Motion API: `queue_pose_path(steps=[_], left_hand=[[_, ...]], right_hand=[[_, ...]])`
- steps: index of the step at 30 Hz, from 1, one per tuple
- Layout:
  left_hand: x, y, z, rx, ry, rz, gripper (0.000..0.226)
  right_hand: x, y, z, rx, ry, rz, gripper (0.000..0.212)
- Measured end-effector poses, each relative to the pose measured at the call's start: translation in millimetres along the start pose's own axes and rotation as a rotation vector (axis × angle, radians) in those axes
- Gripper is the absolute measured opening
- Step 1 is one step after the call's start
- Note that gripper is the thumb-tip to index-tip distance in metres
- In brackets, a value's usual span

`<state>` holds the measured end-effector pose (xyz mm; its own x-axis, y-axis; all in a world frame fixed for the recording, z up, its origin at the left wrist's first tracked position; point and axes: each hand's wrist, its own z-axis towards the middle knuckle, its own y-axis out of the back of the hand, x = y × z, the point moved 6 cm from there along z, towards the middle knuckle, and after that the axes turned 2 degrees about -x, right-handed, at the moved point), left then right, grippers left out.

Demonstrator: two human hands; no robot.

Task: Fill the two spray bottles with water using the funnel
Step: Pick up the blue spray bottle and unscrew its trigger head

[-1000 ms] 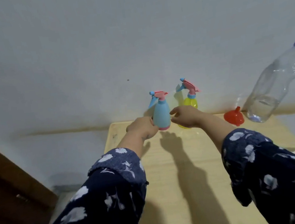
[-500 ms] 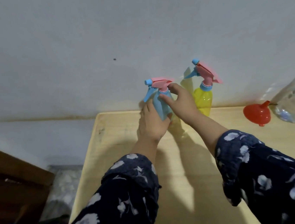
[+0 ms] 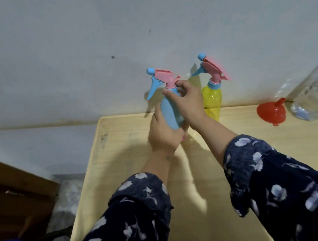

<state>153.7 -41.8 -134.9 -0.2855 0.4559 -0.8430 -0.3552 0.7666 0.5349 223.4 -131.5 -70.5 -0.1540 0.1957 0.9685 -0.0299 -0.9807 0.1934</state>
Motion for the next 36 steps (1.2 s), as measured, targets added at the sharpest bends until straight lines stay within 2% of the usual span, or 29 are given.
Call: queue_pose_path(steps=[4, 8, 11, 14, 16, 19, 22, 24, 26, 30, 33, 36], left_hand=[[-1.1, 10.1, -30.4, 0.058, -0.027, -0.004, 0.09], [3.1, 22.8, -63.0, 0.103, -0.057, -0.061, 0.074], [9.2, 29.4, -88.4, 0.169, -0.038, -0.176, 0.072], [12.2, 36.2, -115.4, 0.228, -0.01, -0.212, 0.073], [9.2, 43.2, -133.0, 0.234, -0.023, -0.193, 0.074], [1.7, 52.1, -157.7, 0.214, -0.057, -0.075, 0.07], [-6.8, 53.0, -177.8, 0.217, -0.099, -0.004, 0.072], [-10.5, 52.3, -185.0, 0.218, -0.097, -0.014, 0.075], [-14.7, 52.0, -189.4, 0.215, -0.103, -0.035, 0.078], [-25.2, 48.4, -193.9, 0.2, -0.118, -0.032, 0.081], [-41.5, 43.1, -197.8, 0.192, -0.124, -0.008, 0.079], [-53.8, 37.0, -198.0, 0.192, -0.13, -0.005, 0.079]], right_hand=[[6.5, 11.4, -23.2, 0.032, -0.055, 0.002, 0.02], [18.1, 20.7, -55.9, 0.152, -0.102, 0.025, 0.024], [31.2, 25.5, -84.8, 0.291, -0.154, 0.124, 0.008], [37.2, 31.9, -114.1, 0.351, -0.201, 0.068, 0.039], [43.3, 37.2, -133.8, 0.269, -0.143, -0.033, 0.044], [59.4, 52.8, -158.7, 0.034, 0.013, -0.092, 0.055], [69.8, 71.1, -177.1, -0.112, 0.07, -0.089, 0.048], [72.7, 79.1, -184.5, -0.135, 0.084, -0.08, 0.034], [74.9, 82.6, -187.5, -0.079, 0.075, -0.034, 0.027], [79.3, 87.4, -191.4, 0.017, 0.018, 0.043, 0.037], [80.2, 100.8, -191.5, -0.109, 0.002, 0.087, 0.05], [85.0, 114.2, -184.7, -0.186, 0.05, 0.097, 0.045]])
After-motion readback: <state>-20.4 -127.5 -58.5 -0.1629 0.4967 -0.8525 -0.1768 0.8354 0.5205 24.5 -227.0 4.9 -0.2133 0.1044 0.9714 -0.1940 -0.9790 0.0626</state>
